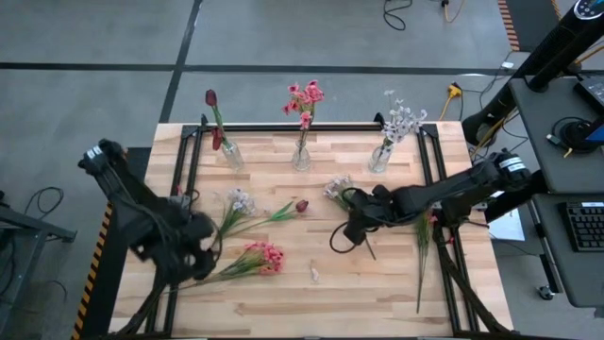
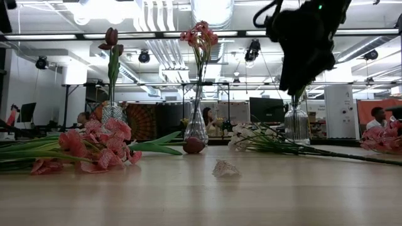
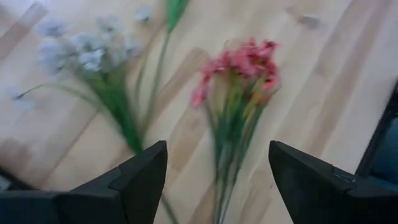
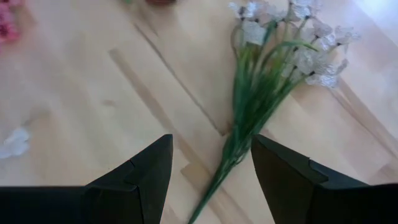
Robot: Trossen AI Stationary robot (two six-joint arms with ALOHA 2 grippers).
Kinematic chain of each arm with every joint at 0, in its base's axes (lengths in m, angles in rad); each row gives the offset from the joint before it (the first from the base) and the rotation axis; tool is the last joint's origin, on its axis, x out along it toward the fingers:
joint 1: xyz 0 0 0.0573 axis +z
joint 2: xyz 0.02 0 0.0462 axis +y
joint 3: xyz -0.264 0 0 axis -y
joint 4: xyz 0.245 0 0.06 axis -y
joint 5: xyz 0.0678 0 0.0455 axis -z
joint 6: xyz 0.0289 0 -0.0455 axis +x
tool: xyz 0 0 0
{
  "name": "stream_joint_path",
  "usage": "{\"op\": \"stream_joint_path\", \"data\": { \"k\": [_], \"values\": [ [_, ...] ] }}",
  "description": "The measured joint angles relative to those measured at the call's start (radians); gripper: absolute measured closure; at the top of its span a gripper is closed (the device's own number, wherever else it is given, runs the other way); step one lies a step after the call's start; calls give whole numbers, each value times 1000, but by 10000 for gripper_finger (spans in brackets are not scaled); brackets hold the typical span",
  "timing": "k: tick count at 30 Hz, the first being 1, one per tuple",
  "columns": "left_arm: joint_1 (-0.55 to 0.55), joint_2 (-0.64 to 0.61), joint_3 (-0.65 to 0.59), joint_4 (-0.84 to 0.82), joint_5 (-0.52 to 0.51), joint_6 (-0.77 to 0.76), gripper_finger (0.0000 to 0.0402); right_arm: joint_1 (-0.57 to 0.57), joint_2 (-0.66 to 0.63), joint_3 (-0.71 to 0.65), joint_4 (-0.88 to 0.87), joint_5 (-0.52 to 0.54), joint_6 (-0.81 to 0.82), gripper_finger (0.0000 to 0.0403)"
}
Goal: Sort flowers into vase by color
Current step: Put the right white flowers into the right transparent vase
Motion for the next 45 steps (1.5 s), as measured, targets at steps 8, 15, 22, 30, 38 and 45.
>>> {"op": "stream_joint_path", "data": {
  "k": [8,15,22,30,38,45],
  "values": [
    [-55,131,0,201,-88,95,138,-46,77,-30,24,0,-1,193],
    [-50,238,0,630,-158,612,138,-78,167,-30,30,-23,-25,183],
    [-13,276,0,876,-313,935,138,-118,213,-30,33,-18,-53,112],
    [108,348,-3,1105,-282,1224,138,-154,257,-33,96,-26,-118,79],
    [215,395,-4,1167,-267,1328,151,-157,315,-32,122,-57,-117,117],
    [257,385,-12,1173,-239,1389,176,-158,322,-30,129,-86,-56,215]
  ]
}}
